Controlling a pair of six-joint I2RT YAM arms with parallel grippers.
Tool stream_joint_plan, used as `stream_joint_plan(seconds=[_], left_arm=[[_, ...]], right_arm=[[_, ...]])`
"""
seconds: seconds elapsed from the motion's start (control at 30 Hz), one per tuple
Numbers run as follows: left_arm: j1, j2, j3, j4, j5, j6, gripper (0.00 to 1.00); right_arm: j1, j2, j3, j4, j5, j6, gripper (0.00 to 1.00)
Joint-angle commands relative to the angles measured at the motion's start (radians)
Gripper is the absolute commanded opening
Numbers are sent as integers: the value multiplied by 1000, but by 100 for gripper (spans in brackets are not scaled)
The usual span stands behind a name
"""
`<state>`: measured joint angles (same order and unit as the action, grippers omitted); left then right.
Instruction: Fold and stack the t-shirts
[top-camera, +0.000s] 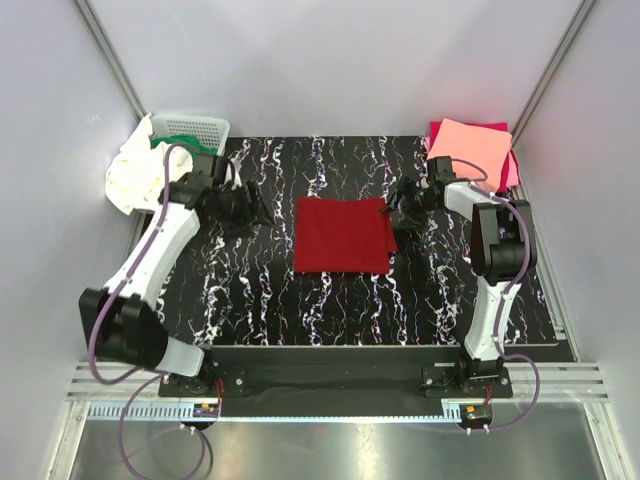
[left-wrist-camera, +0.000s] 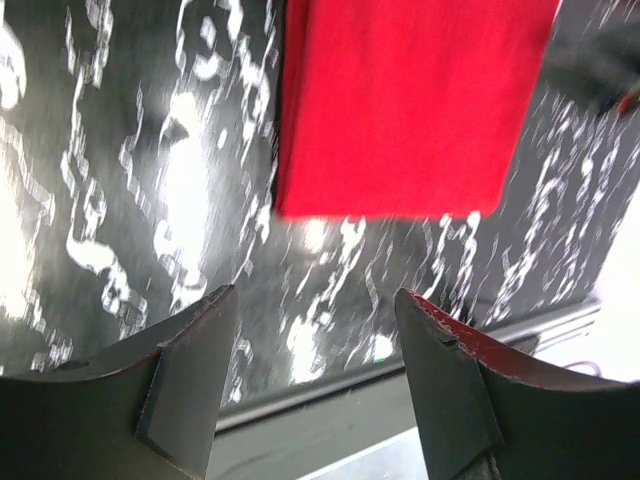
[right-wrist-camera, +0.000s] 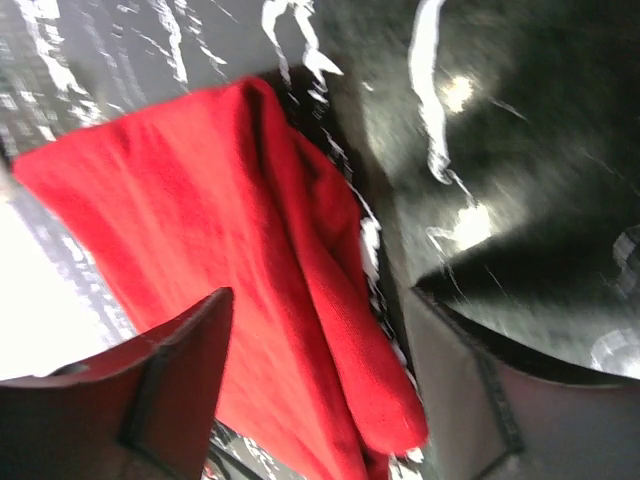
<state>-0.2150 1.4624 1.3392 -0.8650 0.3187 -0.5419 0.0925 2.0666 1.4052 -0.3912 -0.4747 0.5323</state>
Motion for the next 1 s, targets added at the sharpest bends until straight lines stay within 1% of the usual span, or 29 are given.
stream_joint_plan(seconds=[0.0,0.03,0.07,0.13,0.17,0.23,0.27,0.3,0.33,0.37,0.4,0.5,0.53,0.6,0.63,0.67,0.73,0.77,0.8,0.97], left_arm=[[-3,-117,-95,21,-9,52,69],[-3,-166,-116,5,-16,57,69],[-3,-190,-152,-5,-36,63,69],[-3,-260,-188,-37,-75,85,69],[-3,-283,-196,-52,-90,89,69],[-1,-342,-206,-98,-143,109,69],[-1,-362,-210,-112,-158,115,69],[-1,-399,-215,-120,-171,128,69],[-1,-416,-230,-129,-190,137,70],[-1,-433,-244,-128,-200,143,70],[-1,-460,-259,-124,-214,154,70],[-1,-482,-340,-100,-273,172,69],[-1,-482,-372,-94,-295,177,67],[3,-468,-376,-97,-296,172,65],[3,-468,-379,-80,-274,180,63],[3,-471,-380,-71,-276,180,63],[3,-479,-380,-43,-279,184,63],[3,-484,-385,-31,-280,184,63],[5,-490,-388,-20,-283,183,63],[5,-522,-408,15,-316,168,62]], right_arm=[[0,53,-46,119,-48,26,75],[3,59,-57,136,-54,37,72],[12,72,-74,150,-62,43,65],[24,85,-83,170,-64,52,58],[29,93,-97,190,-67,55,51],[30,96,-115,222,-85,80,42],[32,102,-127,236,-96,86,31],[32,104,-133,270,-120,100,25],[33,107,-138,287,-137,104,17],[33,112,-155,372,-171,110,8],[35,112,-166,423,-250,132,0],[35,96,-166,445,-285,109,0],[35,72,-166,436,-282,100,0],[35,41,-143,358,-242,46,0],[33,29,-129,326,-222,29,0],[33,4,-92,251,-197,11,0],[30,-13,-42,175,-131,-47,0],[29,-29,6,107,-108,-67,0],[24,-36,29,76,-66,-99,0],[0,-72,158,-59,36,-169,0]])
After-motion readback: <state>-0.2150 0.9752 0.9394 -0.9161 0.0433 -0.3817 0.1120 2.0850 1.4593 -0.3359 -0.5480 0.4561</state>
